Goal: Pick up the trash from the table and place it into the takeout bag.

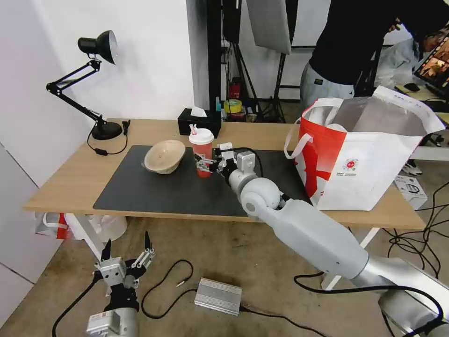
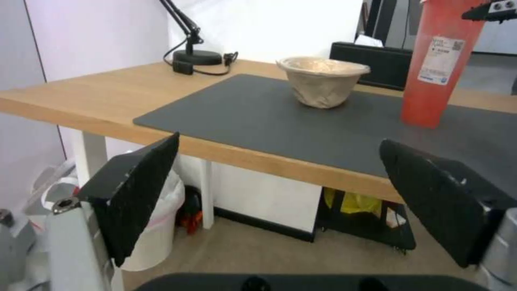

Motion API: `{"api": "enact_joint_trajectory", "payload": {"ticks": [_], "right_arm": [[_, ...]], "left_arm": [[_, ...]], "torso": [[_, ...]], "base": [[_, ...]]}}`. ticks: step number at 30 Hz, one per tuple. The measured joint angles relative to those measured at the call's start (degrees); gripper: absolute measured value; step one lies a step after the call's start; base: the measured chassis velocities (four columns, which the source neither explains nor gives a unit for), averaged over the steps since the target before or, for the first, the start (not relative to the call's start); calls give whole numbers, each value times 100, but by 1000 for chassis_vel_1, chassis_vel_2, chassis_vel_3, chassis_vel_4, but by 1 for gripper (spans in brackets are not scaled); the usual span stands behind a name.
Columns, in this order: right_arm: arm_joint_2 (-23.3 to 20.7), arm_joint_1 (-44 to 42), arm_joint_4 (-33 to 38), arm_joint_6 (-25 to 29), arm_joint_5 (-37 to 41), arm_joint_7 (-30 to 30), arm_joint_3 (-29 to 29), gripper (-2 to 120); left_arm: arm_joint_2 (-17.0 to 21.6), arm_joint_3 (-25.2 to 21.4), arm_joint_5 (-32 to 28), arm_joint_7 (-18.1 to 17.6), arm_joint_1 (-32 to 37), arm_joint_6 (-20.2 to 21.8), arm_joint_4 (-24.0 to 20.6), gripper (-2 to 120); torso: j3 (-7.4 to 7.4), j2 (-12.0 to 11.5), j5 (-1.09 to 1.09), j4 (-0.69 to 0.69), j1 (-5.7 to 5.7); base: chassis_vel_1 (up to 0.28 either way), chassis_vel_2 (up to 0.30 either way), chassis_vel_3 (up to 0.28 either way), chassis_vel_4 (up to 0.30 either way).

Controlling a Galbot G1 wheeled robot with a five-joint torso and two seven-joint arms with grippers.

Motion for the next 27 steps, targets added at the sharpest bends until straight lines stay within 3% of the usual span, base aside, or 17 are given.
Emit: {"api": "enact_joint_trajectory", "payload": {"ticks": [27], "right_arm": [[122, 143, -359, 22, -29, -178, -28, 100]], "left_arm": [[0, 23, 19, -8, 8, -15, 85, 100]], "torso": [[0, 1, 0, 0, 0]], "base": [[0, 0, 0, 0]]}}
